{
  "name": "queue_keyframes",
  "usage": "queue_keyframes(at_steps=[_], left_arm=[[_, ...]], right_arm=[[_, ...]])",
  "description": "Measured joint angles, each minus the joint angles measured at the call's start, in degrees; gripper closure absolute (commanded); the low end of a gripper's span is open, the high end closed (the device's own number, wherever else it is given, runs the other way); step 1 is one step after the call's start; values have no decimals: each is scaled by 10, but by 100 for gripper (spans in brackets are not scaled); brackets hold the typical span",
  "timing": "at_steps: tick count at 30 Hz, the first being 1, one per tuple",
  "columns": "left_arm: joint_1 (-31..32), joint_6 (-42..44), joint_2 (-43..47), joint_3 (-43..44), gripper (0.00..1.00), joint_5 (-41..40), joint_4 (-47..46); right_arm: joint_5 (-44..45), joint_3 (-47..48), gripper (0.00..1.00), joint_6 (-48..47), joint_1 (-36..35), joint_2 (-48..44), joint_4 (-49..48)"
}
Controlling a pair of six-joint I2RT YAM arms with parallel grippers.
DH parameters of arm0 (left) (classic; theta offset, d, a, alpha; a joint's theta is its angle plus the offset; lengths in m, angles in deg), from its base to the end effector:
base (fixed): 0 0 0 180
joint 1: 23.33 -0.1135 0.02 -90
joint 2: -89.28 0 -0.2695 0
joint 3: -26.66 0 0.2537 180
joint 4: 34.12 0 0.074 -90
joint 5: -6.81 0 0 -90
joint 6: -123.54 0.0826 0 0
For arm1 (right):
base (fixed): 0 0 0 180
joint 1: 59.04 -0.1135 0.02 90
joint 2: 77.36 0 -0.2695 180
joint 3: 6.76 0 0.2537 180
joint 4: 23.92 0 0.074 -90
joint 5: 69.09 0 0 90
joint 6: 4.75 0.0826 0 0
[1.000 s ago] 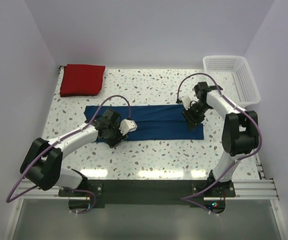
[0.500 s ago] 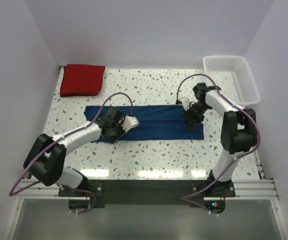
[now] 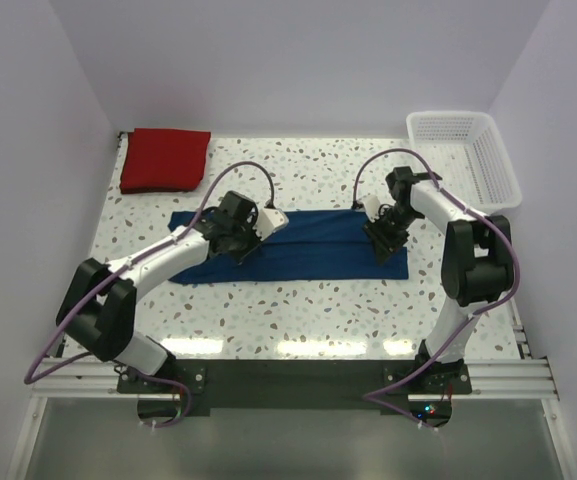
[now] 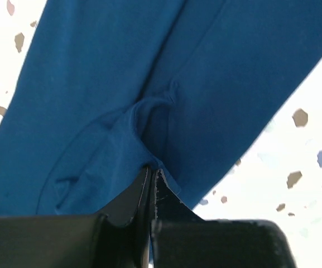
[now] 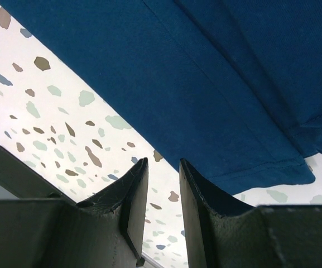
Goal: Fold and stack the t-shirts
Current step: Fold the tshirt
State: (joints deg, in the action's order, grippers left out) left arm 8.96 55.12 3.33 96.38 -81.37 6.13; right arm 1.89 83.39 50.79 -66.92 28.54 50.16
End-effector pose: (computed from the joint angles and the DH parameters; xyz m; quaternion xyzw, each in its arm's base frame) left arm 0.2784 -0.1790 0.1809 0.4378 0.8515 -0.0420 0.2856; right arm 0.3316 0.0731 0.1517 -0.3564 0.9196 0.1605 0.0394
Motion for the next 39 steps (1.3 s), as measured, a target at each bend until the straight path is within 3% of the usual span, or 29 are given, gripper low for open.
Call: queue_keyframes(at_steps=[16, 20, 28, 33, 39], left_arm=[[0, 0, -109, 66, 99, -30, -63], [0, 1, -125, 73, 77, -29, -71], [-49, -30, -110, 85, 60, 65, -54], [-129, -35, -37, 85, 62, 101, -11], [-147, -35, -5, 48, 70, 102, 14]], right_arm=[[0, 0, 67, -1, 0, 8, -1], [0, 0, 67, -1, 0, 9, 0], [-5, 17, 66, -1, 0, 12, 5], [-15, 57, 66, 0, -2, 26, 9], [-14, 121, 66, 14, -19, 64, -6]])
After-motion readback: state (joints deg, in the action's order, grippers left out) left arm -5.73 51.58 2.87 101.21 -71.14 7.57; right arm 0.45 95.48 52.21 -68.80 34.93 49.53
